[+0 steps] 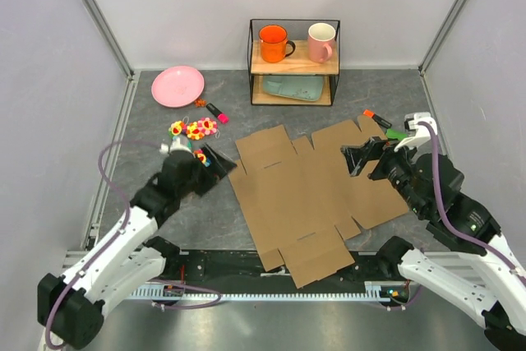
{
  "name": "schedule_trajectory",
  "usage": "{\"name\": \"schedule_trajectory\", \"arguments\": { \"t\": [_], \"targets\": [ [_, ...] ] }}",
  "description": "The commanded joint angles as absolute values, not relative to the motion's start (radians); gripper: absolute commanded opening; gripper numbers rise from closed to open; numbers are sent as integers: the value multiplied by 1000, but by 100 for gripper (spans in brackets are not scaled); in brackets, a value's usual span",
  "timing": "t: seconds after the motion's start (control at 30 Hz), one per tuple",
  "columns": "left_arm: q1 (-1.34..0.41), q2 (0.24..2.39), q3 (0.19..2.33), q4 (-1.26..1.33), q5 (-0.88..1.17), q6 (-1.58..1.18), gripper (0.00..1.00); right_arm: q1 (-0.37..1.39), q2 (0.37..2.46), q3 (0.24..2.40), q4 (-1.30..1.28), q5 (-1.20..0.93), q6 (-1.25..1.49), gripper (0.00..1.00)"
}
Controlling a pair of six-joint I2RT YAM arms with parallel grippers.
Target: Fold the paper box
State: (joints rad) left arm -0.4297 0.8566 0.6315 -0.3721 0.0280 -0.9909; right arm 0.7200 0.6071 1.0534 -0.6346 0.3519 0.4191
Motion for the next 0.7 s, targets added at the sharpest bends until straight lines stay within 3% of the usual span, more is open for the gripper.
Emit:
{"name": "schedule_trajectory", "arguments": {
  "t": [0.0,0.23,0.53,0.67],
  "targets": [
    [-595,743,477,-253,-153,-1314,100,719,624,1011,-552,322,439,98],
    [-830,762,281,-213,-291,-1534,100,719,669,928,-492,279,471,98],
    [-882,891,146,-5,-295,-1634,96,719,687,824,-463,253,515,98],
    [-884,968,103,168,-311,-1617,88,718,699,799,-446,249,520,98]
  ]
}}
